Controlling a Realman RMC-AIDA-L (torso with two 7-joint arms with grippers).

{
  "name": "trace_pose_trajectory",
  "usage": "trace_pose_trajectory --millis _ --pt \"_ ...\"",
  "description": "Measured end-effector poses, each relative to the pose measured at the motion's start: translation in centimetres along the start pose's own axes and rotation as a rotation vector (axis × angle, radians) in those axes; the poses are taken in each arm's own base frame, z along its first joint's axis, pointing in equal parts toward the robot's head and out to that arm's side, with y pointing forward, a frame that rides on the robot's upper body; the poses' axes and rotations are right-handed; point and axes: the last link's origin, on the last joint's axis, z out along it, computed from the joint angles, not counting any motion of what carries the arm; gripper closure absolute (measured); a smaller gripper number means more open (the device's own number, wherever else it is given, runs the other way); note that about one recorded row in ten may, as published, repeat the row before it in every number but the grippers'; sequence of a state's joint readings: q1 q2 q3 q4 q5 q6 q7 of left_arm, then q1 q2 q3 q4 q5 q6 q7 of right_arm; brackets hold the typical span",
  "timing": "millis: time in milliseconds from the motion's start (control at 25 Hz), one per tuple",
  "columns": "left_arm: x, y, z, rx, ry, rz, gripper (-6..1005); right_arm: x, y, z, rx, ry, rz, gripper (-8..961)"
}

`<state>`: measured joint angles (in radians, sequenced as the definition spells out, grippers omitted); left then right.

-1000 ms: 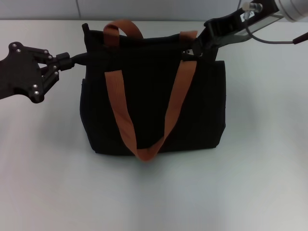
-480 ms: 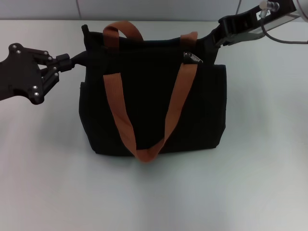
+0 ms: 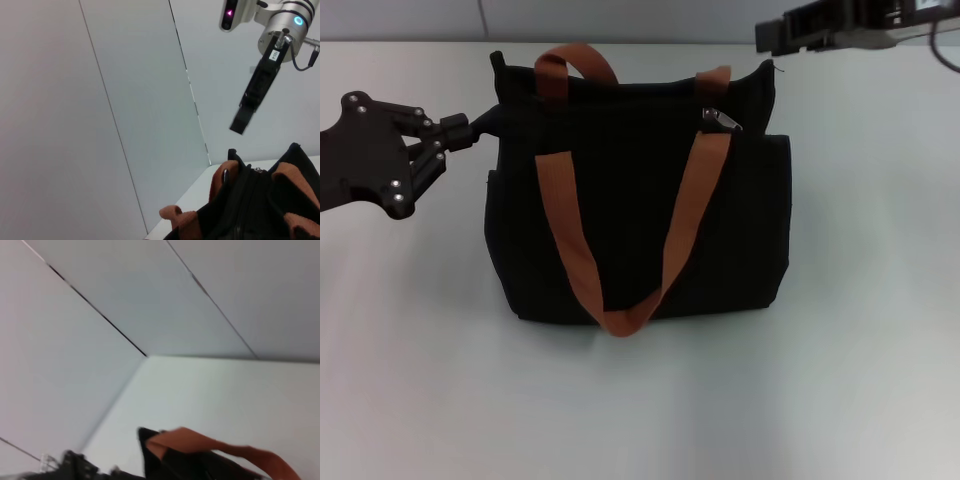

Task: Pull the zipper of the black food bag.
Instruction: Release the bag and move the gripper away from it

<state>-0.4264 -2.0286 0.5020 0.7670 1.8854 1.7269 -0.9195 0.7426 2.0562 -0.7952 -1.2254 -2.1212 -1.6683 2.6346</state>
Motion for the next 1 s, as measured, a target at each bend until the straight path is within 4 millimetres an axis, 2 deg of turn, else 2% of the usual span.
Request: trace_pose_trajectory --millis 120,240,280,320,360,400,480,520,680,760,800,920,960,1000 --pt "0.0 0.1 0.1 -0.004 0.001 -0.001 907 0.7 -0.9 -0.9 -0.096 -0.065 -0.024 785" --pt "0.0 0.2 0.1 -0.010 0.008 -0.007 902 1.8 -1.6 -1.8 -0.213 -0.146 -0.100 606" --pt "0.0 0.3 0.2 -0.014 0.010 -0.009 900 3.0 -2.1 -2.2 -0.300 -0.208 -0.159 547" --pt "0.0 0.4 0.2 -0.016 0.010 -0.012 898 3.0 -2.1 -2.2 -0.300 -0.208 -0.159 520" --pt "-0.1 0.5 0.2 -0.018 0.011 -0.016 896 4.4 -2.5 -2.6 -0.364 -0.267 -0.236 492" --pt "-0.1 0.5 0.2 -0.018 0.011 -0.016 895 4.4 -2.5 -2.6 -0.364 -0.267 -0.236 465" --pt "-0.1 0.6 0.1 -0.020 0.013 -0.026 891 6.8 -2.9 -2.9 -0.417 -0.320 -0.348 411" --pt "-0.1 0.6 0.1 -0.020 0.013 -0.026 889 6.8 -2.9 -2.9 -0.417 -0.320 -0.348 383" --pt "-0.1 0.7 0.1 -0.024 0.017 -0.040 882 10.0 -2.7 -3.2 -0.467 -0.356 -0.536 276" --pt "-0.3 0.9 0.1 -0.029 0.017 -0.057 878 12.8 -2.7 -2.8 -0.468 -0.338 -0.645 222" --pt "-0.3 0.9 0.1 -0.029 0.017 -0.057 877 12.8 -2.7 -2.8 -0.468 -0.338 -0.645 222" --pt "-0.4 0.9 0.0 -0.032 0.017 -0.073 871 15.4 -2.9 -1.8 -0.460 -0.279 -0.719 222" --pt "-0.4 0.8 -0.1 -0.033 0.017 -0.084 869 17.1 -3.0 -1.0 -0.452 -0.249 -0.758 222" --pt "-0.4 0.8 -0.1 -0.033 0.017 -0.084 868 17.1 -3.0 -1.0 -0.452 -0.249 -0.758 222"
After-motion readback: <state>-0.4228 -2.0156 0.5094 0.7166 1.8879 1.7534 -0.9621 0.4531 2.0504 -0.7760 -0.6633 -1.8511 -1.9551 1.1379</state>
